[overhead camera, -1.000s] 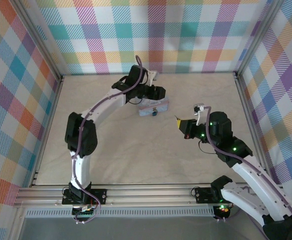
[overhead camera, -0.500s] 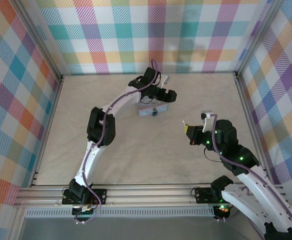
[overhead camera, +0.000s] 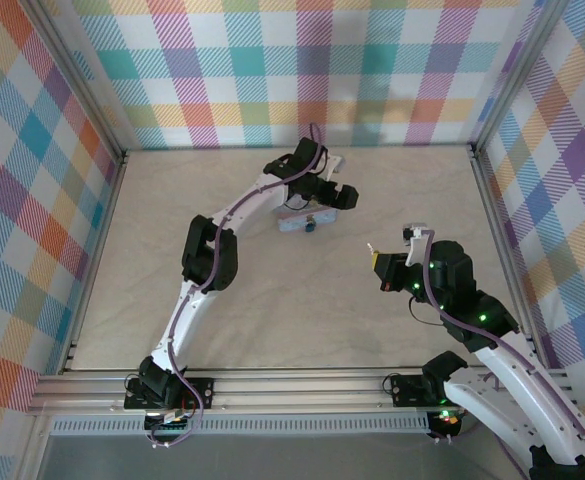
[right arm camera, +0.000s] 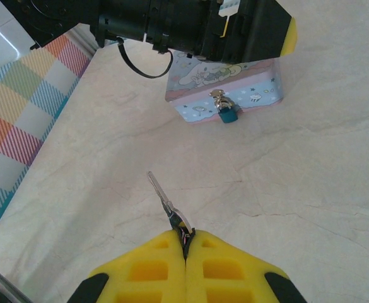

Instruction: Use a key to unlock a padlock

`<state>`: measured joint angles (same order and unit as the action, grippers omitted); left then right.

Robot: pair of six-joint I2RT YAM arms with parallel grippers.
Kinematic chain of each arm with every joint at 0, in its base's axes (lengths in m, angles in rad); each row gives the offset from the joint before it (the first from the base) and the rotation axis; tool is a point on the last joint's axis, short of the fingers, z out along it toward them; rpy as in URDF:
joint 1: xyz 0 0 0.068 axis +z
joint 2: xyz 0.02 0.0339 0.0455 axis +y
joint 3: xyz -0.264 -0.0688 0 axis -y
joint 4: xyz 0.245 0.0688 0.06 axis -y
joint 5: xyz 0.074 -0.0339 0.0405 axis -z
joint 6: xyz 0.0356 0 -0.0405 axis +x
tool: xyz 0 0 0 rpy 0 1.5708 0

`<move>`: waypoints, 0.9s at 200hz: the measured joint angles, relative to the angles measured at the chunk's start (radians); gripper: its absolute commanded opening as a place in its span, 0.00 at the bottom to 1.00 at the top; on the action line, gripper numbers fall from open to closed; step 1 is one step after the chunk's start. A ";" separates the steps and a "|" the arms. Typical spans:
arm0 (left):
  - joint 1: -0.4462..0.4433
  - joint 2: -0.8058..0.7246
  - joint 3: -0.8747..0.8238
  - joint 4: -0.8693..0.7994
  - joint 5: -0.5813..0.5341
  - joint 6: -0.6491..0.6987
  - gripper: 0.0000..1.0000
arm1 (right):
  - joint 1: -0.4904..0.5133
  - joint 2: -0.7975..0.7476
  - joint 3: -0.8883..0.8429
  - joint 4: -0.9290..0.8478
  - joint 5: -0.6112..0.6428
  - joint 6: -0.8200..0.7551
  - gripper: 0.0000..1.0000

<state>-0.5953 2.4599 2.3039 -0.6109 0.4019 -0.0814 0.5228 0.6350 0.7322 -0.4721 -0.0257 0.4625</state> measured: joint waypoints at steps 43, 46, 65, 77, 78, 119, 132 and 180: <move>-0.013 -0.005 -0.011 -0.019 0.000 0.053 1.00 | 0.000 0.025 0.000 -0.034 0.031 -0.002 0.00; -0.013 -0.008 -0.019 -0.014 0.000 0.054 1.00 | 0.000 0.026 0.000 -0.039 0.035 -0.003 0.00; -0.019 -0.050 -0.092 0.015 0.006 0.068 1.00 | 0.000 0.027 0.001 -0.062 0.055 -0.009 0.00; -0.024 -0.084 -0.146 0.021 0.008 0.072 1.00 | 0.000 0.027 0.003 -0.075 0.069 -0.016 0.00; -0.025 -0.087 -0.150 0.022 0.008 0.072 1.00 | 0.000 0.027 0.004 -0.076 0.071 -0.017 0.00; -0.051 -0.211 -0.350 0.071 0.007 0.071 1.00 | 0.000 0.027 0.015 -0.098 0.107 -0.042 0.00; -0.061 -0.247 -0.409 0.092 0.008 0.068 1.00 | 0.000 0.027 0.016 -0.098 0.115 -0.047 0.00; -0.092 -0.347 -0.570 0.165 0.007 0.027 1.00 | -0.001 0.033 0.016 -0.097 0.120 -0.053 0.00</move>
<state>-0.6872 2.1128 1.7336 -0.4458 0.4091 -0.0540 0.5220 0.6682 0.7483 -0.5694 0.0940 0.4091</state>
